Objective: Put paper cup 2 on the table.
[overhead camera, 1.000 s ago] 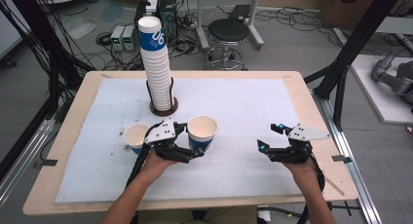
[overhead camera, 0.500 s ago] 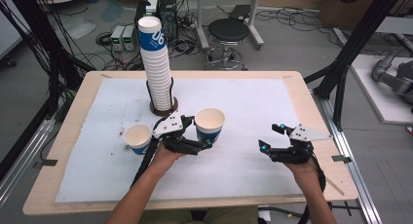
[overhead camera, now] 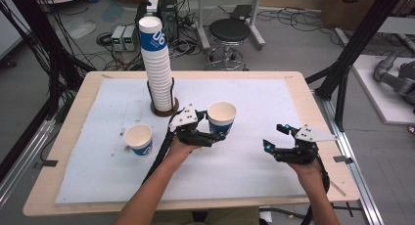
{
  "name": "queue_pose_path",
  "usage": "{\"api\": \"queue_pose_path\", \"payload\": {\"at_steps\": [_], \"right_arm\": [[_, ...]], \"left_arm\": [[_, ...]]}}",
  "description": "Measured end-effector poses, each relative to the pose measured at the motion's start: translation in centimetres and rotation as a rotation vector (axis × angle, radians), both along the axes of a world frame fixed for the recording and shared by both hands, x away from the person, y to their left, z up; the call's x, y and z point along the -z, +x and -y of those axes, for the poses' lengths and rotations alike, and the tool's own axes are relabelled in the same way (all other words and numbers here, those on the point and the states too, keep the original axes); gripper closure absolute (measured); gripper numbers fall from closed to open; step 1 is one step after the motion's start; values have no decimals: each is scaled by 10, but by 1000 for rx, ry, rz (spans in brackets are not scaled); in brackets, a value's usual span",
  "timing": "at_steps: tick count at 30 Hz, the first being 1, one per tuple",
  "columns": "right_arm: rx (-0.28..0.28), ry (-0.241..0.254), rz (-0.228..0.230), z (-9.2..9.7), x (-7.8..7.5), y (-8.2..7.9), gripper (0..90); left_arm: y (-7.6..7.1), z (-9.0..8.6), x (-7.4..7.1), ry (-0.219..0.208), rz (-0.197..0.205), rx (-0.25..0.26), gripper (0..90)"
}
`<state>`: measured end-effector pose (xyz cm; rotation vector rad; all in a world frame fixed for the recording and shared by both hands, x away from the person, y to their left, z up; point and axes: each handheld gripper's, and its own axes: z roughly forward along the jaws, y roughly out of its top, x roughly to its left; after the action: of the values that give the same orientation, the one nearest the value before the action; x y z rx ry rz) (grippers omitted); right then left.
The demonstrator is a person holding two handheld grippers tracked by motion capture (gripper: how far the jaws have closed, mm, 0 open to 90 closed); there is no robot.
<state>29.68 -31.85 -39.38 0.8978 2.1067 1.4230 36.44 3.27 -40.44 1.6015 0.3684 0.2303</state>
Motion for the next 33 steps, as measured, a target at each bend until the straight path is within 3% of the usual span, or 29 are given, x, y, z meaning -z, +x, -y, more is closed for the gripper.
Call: {"api": "queue_pose_path", "payload": {"at_steps": [5,10,14,25,29,31,33], "right_arm": [[2,5,-6,1,0,0,208],[2,3,-10,2,1,1,208],[-1,3,-4,3,1,1,208],[-8,4,-2,0,0,0,208],[-9,4,-6,1,0,1,208],[-8,4,-4,0,0,1,208],[-9,3,-2,0,-1,0,208]], "left_arm": [[12,2,9,-25,-35,-29,254],[20,5,21,12,-67,-53,254],[25,8,28,2,-95,-40,253],[30,18,46,139,-136,-60,254],[31,20,47,182,-155,-94,254],[32,21,47,221,-168,-106,255],[32,25,47,287,-178,-108,256]]}}
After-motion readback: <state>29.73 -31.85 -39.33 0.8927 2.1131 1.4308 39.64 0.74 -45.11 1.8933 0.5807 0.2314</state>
